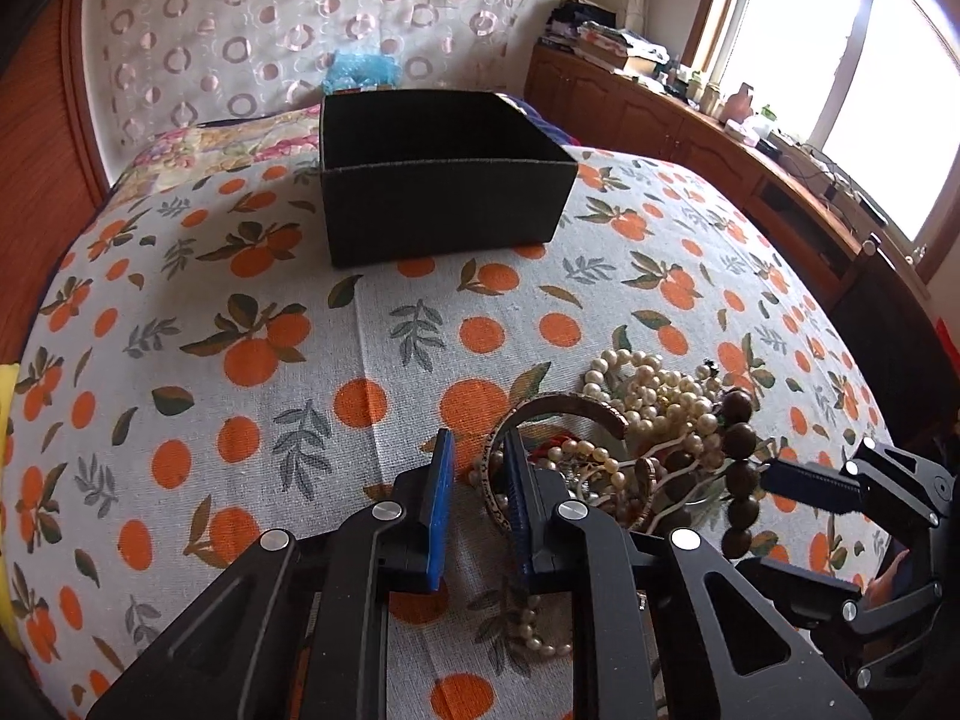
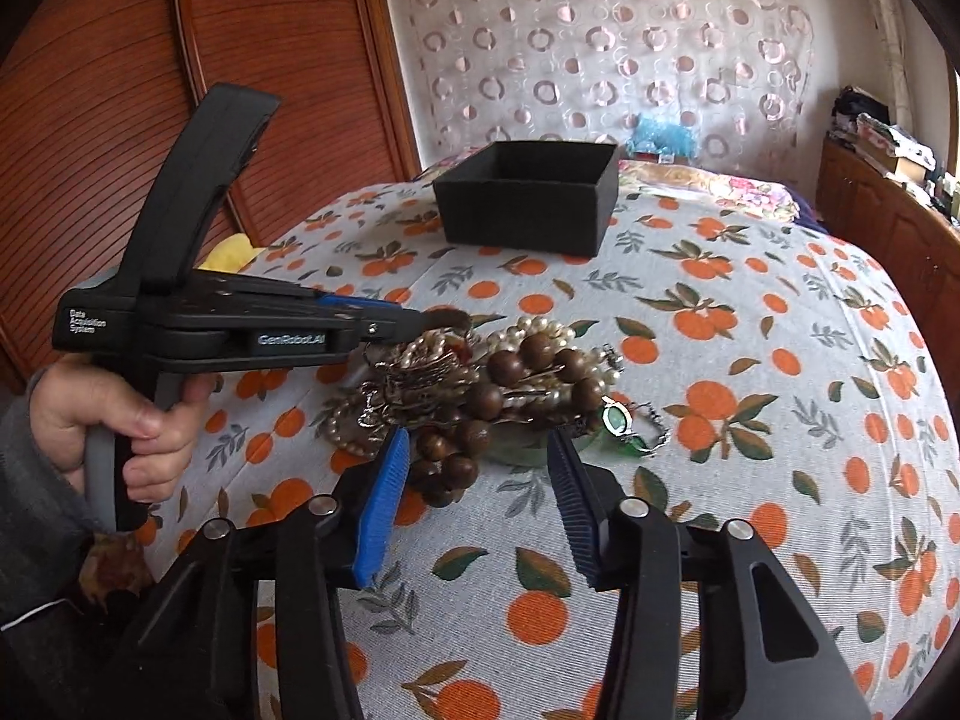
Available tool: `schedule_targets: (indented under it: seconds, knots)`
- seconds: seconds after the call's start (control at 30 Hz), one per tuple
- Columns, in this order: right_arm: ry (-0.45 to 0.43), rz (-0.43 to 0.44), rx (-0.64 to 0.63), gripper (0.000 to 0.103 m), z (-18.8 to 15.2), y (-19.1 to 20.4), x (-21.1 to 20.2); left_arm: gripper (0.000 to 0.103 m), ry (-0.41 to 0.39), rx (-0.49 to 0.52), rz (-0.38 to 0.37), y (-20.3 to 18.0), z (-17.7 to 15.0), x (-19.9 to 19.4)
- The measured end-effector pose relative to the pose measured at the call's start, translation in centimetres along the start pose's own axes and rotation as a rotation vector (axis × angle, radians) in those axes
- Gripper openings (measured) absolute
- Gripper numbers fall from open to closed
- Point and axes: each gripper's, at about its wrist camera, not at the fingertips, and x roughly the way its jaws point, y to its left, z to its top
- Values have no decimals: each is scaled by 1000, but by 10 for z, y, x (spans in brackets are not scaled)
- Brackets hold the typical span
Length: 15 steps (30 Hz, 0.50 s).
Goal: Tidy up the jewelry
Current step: 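Grasp the metal bangle with the left tool while the right tool grasps the brown bead bracelet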
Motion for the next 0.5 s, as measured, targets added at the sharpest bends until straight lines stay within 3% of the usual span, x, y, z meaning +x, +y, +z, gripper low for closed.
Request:
schedule_targets:
  seconds: [0.07,0.4,0.43,0.5]
  knots:
    - [10,-3,-5,45,0,0,3,5,-5,-1,-14,1,0,0]
    - [43,-23,3,36,-2,-5,15,5,-65,-5,27,-1,-7,-15]
    - [45,-28,1,34,-2,-6,15,5,-68,-2,29,-2,-8,-16]
    - [44,-24,1,18,-2,-7,14,5,-69,4,38,-3,-8,-16]
